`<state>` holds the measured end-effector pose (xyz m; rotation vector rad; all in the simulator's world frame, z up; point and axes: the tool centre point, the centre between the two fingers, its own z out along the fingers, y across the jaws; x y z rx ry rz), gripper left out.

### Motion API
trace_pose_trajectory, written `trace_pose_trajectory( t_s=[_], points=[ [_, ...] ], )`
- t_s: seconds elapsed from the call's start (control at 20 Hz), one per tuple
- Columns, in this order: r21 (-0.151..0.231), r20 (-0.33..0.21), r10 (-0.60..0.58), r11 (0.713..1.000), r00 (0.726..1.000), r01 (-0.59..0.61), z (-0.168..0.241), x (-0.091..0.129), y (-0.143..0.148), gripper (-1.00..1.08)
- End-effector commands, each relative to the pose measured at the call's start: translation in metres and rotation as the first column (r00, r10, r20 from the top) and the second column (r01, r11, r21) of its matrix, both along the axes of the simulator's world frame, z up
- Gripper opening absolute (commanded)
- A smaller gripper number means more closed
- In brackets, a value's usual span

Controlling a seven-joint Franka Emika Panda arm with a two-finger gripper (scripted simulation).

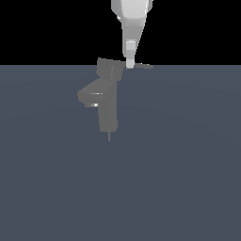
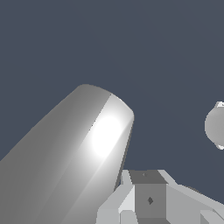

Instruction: Turn on the faucet by rotating a designated handle.

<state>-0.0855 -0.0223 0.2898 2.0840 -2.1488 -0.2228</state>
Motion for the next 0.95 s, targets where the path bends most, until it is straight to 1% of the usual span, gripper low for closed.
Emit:
trace_pose_trajectory(
  t_s=[0.0,0.9],
  points=[
    [-0.002,0.005,-0.014,1.0,1.0,0.014,-0.001,0.006,-0.014,-1.0],
    [-0.002,0.007,-0.026,1.0,1.0,0.026,-0.006,0.035,-0.054,-1.0]
  ],
)
